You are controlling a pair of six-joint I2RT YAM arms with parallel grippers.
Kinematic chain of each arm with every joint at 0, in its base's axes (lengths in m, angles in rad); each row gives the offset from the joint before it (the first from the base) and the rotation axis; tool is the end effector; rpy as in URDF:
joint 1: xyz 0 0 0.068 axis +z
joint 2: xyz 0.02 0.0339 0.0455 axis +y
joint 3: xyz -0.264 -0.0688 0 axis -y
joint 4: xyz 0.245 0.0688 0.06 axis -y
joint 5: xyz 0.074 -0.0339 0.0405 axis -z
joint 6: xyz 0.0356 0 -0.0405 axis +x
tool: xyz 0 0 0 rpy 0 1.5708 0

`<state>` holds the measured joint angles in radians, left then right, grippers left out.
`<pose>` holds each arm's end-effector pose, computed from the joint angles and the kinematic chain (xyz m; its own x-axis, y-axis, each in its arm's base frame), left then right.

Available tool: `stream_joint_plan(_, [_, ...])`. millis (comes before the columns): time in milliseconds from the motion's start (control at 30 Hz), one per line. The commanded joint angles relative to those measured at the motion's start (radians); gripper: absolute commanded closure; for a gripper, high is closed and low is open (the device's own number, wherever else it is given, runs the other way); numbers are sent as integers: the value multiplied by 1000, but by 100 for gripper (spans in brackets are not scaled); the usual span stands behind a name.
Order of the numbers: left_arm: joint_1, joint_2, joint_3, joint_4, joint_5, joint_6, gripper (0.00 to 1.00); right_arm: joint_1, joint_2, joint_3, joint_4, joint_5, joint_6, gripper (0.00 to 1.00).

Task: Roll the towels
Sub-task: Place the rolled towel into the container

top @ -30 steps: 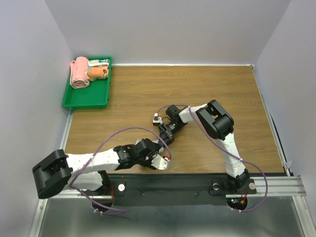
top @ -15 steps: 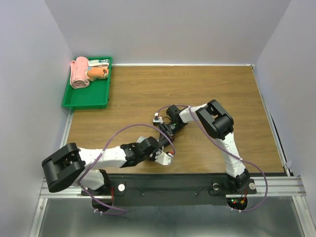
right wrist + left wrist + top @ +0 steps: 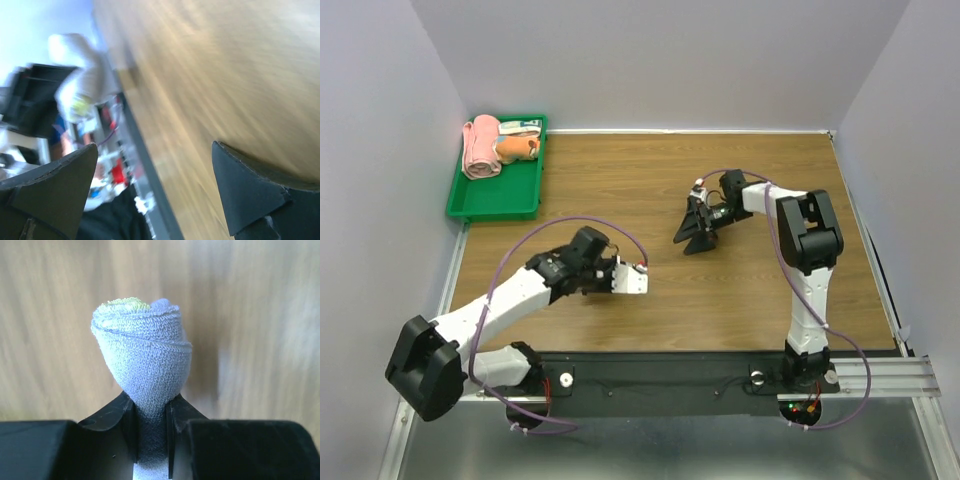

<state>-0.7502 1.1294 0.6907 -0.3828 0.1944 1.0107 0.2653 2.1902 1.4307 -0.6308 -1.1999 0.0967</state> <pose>0.1626 -0.1610 0.2227 0.3637 0.7973 -0.4817 0.8603 -0.0892 0.5019 0.3849 0.1390 0.1178 -0.9697 -0.2272 -0.0902 -0.1636 0.3294 0.9299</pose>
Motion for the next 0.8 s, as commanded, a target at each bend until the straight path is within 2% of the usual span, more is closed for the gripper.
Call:
stream_joint_plan(0, [183, 13, 148, -157, 106, 178, 100, -27, -89, 45, -90, 126, -63, 0])
stream_joint_plan(200, [530, 159, 416, -165, 181, 452, 100, -31, -113, 39, -109, 138, -89, 0])
stream_joint_plan(233, [626, 187, 461, -166, 203, 479, 100, -31, -112, 37, -110, 138, -88, 0])
stream_joint_plan(333, [762, 327, 637, -137, 267, 581, 100, -31, -106, 28, -113, 134, -89, 0])
stream_joint_plan(400, [807, 374, 670, -75, 278, 597, 100, -32, -101, 24, -113, 131, -88, 0])
stream_joint_plan(533, [867, 501, 699, 209, 290, 592, 100, -31, -92, 28, -113, 143, -88, 0])
stream_joint_plan(667, [899, 640, 808, 343, 330, 540, 100, -31, -73, 33, -115, 151, -89, 0])
stream_joint_plan(767, [919, 753, 882, 375, 362, 551, 100, -32, -58, 33, -116, 154, -89, 0])
